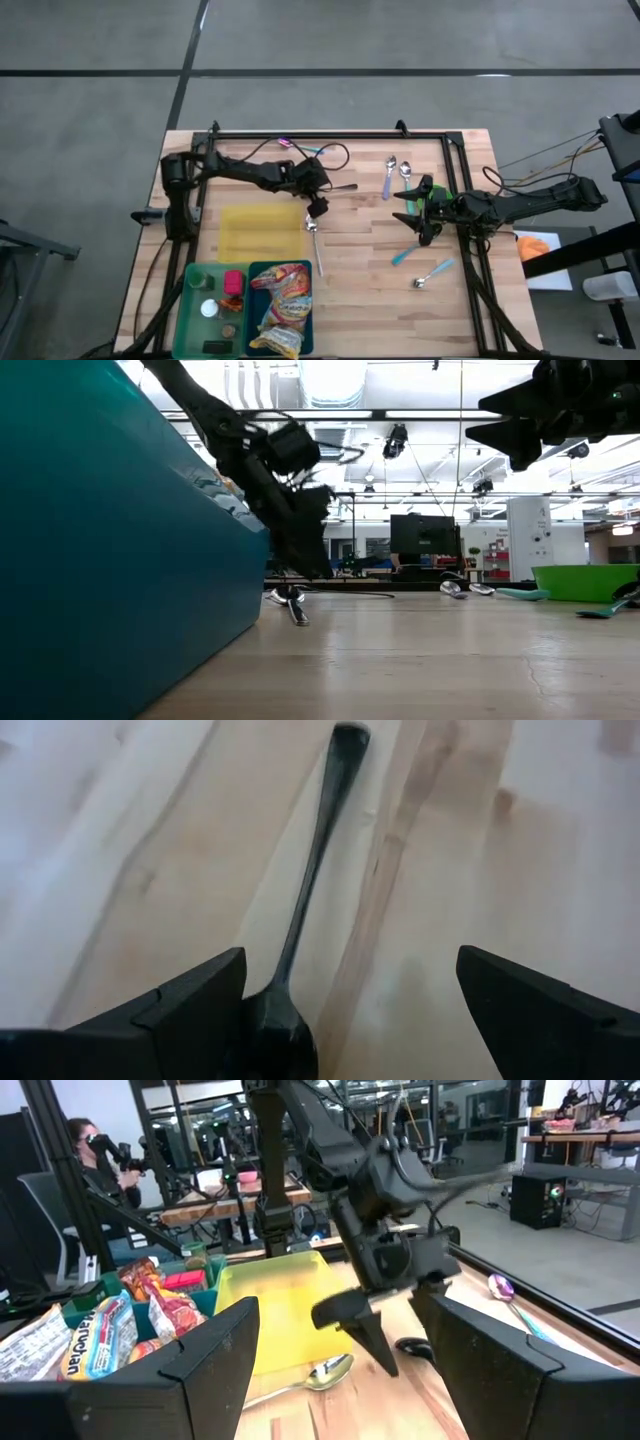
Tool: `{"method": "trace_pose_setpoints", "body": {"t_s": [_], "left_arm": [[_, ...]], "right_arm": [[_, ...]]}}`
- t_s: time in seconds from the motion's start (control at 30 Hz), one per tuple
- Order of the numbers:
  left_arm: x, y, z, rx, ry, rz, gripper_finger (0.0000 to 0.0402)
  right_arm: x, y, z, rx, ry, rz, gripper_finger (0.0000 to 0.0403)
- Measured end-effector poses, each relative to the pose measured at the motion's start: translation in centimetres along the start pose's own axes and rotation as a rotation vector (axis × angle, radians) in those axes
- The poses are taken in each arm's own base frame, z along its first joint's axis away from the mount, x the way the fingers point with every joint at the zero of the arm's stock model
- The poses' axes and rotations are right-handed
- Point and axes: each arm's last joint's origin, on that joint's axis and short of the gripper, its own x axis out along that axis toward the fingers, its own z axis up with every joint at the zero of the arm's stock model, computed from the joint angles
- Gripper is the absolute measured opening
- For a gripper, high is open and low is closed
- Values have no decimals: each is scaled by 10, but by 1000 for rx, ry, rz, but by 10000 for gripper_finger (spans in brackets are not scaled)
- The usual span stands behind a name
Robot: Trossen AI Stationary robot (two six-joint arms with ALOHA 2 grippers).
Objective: Pick & Place Food Item
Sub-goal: Put the black spoon into the yellow bin
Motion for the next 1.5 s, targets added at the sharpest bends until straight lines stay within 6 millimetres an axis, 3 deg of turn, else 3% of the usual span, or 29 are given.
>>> {"method": "trace_pose_setpoints", "body": {"t_s": [0.3,0.67,1.3,1.5], "left_arm": [[17,13,-4,-34,34,0,365],[20,22,-6,-89,54,-41,350],[21,23,-9,-85,79,-33,120],[21,22,-10,-92,82,-46,63]], "right_arm": [[0,0,0,0,1,0,281],[0,0,0,0,1,0,281],[0,0,0,-1,2,0,281],[0,0,0,-1,2,0,281]]}}
